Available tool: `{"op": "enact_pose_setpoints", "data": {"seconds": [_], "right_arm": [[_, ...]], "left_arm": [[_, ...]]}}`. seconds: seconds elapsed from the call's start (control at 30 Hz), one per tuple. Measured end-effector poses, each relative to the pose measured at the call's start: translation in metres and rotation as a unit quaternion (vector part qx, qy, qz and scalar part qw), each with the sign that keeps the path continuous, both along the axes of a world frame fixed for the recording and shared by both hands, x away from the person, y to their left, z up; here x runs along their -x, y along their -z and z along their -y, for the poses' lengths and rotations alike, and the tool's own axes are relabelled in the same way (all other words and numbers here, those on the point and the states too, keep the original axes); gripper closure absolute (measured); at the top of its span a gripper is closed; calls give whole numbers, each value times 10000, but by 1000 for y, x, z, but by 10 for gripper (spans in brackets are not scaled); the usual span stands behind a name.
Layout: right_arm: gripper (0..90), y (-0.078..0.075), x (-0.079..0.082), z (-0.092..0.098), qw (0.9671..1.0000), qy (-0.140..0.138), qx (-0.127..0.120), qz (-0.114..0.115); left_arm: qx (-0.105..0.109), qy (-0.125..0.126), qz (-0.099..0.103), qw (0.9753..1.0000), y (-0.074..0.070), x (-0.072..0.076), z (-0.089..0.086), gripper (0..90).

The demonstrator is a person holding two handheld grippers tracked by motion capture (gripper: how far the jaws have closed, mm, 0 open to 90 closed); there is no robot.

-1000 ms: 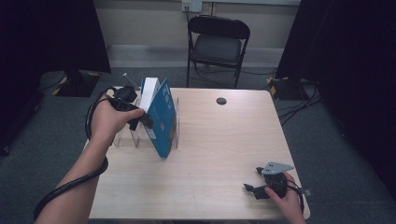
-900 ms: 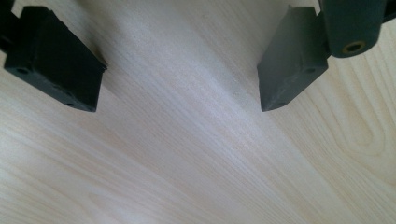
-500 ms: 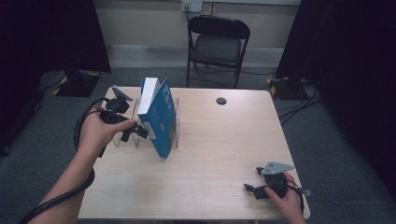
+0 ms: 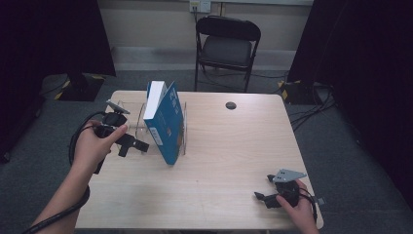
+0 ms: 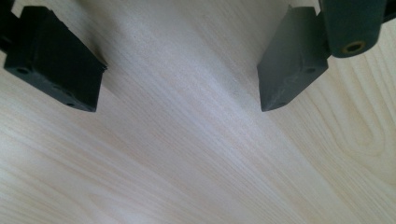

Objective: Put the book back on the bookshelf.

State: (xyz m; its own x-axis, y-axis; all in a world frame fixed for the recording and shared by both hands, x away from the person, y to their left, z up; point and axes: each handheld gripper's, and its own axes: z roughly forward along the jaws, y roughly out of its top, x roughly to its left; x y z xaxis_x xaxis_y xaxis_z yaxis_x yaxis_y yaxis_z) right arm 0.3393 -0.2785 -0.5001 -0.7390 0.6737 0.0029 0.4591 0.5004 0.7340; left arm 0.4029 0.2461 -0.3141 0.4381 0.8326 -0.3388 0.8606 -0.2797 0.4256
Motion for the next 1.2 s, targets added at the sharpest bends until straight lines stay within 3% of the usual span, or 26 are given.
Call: {"op": "enact_pose_setpoints", "data": {"seconds": [0.33, 0.8, 1.2], "right_arm": [[132, 0, 0, 0, 10000, -10, 4, -1], [132, 0, 0, 0, 10000, -12, 6, -1], [132, 0, 0, 0, 10000, -12, 5, 0]], "left_arm": [[143, 20, 62, 9999, 14, 9, -11, 198], [299, -7, 2, 9996, 45, 17, -19, 206], [429, -5, -170, 9989, 74, 22, -21, 217]]}}
